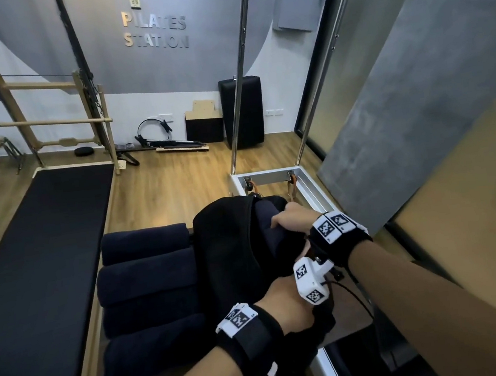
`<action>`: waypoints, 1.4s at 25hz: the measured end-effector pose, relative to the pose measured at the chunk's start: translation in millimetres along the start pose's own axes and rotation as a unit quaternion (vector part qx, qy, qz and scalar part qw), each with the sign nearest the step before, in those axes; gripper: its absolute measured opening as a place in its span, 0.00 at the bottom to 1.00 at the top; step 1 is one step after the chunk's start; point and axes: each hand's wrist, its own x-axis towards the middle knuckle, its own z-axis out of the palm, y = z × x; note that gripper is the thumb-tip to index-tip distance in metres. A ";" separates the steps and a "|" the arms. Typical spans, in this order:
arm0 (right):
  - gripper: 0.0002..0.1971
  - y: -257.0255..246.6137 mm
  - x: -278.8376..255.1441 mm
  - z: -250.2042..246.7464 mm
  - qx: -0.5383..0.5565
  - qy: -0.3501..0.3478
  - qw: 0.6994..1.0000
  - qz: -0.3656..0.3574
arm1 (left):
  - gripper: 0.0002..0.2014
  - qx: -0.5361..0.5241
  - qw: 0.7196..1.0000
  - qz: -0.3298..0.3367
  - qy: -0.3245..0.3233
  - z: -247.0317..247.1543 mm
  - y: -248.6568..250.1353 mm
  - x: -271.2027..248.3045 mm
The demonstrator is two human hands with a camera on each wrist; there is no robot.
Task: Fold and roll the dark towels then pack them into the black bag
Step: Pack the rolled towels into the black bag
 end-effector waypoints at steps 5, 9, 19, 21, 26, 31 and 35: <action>0.19 -15.8 12.3 -5.2 -0.153 -0.008 0.988 0.003 | 0.20 -0.041 0.996 0.077 0.022 -11.4 -0.9 -17.8; 0.19 -9.7 19.9 -7.7 -0.244 0.035 0.969 0.014 | 0.36 -0.060 0.994 0.086 0.013 -17.0 -1.8 -28.0; 0.12 2.2 25.7 -2.3 -0.168 0.032 0.984 0.047 | 0.10 -0.027 0.984 -0.056 0.169 -81.1 -43.9 -18.8; 0.11 6.6 29.8 3.8 -0.132 0.024 0.989 0.055 | 0.12 -0.039 0.966 -0.097 0.238 -85.4 -52.2 -7.4; 0.12 22.0 33.6 21.7 -0.054 -0.017 0.995 0.087 | 0.40 -0.082 0.975 -0.168 0.118 -81.3 -72.2 14.3; 0.28 17.7 37.2 20.4 0.032 -0.103 0.993 0.048 | 0.37 -0.106 0.978 -0.131 0.124 -79.6 -77.1 18.8; 0.42 29.8 41.3 8.8 0.041 -0.098 0.993 0.048 | 0.27 -0.082 0.974 -0.177 0.113 -82.0 -78.1 18.1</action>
